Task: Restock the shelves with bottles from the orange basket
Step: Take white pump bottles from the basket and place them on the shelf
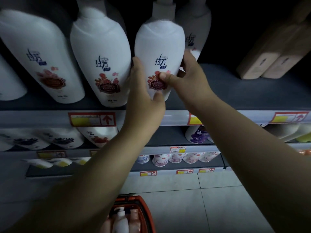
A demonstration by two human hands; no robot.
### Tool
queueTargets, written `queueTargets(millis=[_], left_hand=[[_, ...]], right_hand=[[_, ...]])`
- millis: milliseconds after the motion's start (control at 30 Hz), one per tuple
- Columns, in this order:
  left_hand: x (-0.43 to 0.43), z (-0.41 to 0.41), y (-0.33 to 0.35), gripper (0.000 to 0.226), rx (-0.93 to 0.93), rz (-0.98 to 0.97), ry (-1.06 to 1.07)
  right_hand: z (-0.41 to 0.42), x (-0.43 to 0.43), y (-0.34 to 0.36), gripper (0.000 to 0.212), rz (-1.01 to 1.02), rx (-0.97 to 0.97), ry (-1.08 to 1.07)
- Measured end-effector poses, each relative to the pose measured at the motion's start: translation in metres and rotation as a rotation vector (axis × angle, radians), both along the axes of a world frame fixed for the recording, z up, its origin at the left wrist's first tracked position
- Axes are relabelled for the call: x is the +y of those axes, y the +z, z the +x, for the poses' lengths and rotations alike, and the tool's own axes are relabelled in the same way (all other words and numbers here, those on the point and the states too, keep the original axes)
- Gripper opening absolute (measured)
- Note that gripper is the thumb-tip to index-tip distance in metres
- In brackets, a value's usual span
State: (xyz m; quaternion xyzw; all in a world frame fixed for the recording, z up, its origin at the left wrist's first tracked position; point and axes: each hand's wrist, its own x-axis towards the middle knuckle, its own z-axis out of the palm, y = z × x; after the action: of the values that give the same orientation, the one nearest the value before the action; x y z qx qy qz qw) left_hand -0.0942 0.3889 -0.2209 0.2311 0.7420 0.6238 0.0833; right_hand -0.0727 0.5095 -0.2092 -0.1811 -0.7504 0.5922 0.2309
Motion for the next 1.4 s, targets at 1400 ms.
queueTargets(millis=[1400], left_hand=[[-0.263,0.115,-0.257,0.048,-0.803,-0.035,-0.005]], right_hand=[[0.167,-0.301,-0.274,0.047,-0.48,-0.475,-0.171]])
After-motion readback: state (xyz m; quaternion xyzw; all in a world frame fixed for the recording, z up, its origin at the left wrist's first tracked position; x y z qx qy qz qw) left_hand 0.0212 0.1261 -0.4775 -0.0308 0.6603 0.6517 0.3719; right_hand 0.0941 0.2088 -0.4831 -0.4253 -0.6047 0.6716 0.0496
